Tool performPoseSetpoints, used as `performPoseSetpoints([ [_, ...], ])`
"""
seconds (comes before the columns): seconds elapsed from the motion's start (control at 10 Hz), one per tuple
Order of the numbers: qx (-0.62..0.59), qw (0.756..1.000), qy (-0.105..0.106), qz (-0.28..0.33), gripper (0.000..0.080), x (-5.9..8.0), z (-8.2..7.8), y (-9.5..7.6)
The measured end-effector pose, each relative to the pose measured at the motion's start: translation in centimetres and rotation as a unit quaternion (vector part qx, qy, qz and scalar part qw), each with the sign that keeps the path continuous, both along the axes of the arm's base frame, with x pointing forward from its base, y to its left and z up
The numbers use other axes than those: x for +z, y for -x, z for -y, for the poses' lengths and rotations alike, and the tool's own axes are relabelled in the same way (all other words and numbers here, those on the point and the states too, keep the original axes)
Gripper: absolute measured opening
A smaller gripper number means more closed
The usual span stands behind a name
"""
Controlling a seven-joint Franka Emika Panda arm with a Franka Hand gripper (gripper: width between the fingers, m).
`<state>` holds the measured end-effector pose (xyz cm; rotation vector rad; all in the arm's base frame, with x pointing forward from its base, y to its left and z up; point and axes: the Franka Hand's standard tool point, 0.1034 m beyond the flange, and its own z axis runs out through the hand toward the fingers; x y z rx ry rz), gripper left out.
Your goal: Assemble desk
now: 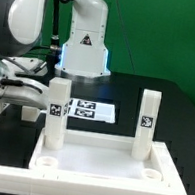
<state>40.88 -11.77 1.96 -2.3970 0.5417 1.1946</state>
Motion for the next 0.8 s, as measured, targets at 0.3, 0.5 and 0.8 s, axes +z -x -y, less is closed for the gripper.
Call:
performPoseSetpoints([
  [0.3,0.002,1.0,0.001,-0.001,0.0649,-0.01,-0.02,0.03],
  [0.5,0.007,1.0,0.002,-0.001,0.0649,-0.03,-0.07,0.05],
  [0.8,0.009,1.0,0.003,-0.001,0.0528,-0.03,-0.06,0.07],
])
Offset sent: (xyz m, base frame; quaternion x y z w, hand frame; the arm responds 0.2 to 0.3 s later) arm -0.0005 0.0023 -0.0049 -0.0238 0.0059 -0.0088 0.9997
